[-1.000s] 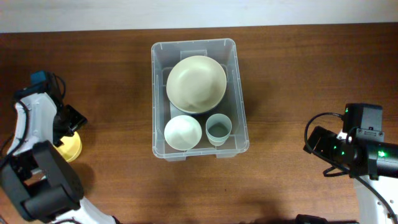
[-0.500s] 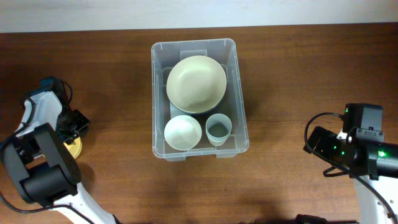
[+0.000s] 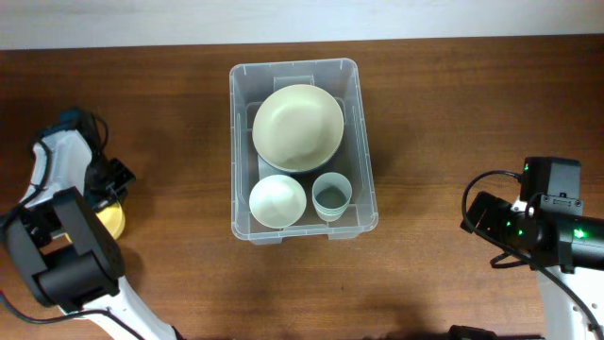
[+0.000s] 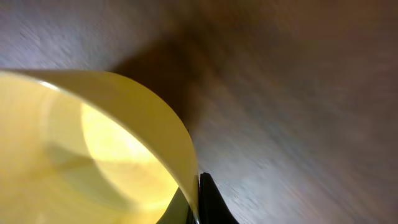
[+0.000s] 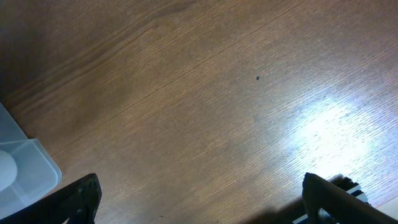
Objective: Pack container
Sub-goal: 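Grasp the yellow bowl's rim with the left gripper, then lower the yellow bowl into the white bowl and release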
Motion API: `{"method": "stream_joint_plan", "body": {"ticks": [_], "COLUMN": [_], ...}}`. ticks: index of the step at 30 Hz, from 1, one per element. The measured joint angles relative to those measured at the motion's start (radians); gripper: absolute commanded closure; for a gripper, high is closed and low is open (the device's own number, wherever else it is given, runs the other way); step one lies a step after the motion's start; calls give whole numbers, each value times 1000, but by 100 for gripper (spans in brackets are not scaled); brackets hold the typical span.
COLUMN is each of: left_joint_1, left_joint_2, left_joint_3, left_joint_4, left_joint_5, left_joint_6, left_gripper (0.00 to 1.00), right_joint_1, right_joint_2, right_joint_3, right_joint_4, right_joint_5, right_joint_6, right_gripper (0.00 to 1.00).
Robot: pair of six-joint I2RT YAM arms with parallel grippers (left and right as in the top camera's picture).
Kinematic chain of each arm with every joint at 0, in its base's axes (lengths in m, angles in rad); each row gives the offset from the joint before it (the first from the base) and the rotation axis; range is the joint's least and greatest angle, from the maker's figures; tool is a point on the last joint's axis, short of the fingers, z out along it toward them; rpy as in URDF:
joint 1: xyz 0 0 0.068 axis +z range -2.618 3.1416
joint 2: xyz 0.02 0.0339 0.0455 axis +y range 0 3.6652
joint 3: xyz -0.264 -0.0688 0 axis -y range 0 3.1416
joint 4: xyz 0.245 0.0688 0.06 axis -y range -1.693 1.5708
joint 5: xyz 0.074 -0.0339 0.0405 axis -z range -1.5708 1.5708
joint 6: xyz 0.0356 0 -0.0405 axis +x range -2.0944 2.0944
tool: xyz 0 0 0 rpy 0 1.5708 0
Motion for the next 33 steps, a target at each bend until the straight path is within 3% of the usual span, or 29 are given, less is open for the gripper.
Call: {"method": "stream_joint_plan", "body": {"ticks": [8, 14, 25, 33], "left_joint_1": [-171, -423, -867, -998], "left_joint_2": [-67, -231, -310, -232], "left_joint_3": [220, 343, 352, 311], "left_joint_4": [-155, -269, -300, -222], "left_joint_5": [7, 10, 23, 24], "left_joint_6": [8, 6, -64, -129], "left_gripper": [99, 99, 100, 99], "right_joint_1": [0, 0, 0, 0], "right_joint_2": [0, 0, 0, 0], "right_joint_3": [0, 0, 0, 0], "right_joint_4": [0, 0, -1, -1], "right_joint_5": [0, 0, 0, -8], "right_joint_6": [0, -1, 0, -1], "right_gripper": [1, 1, 1, 1]}}
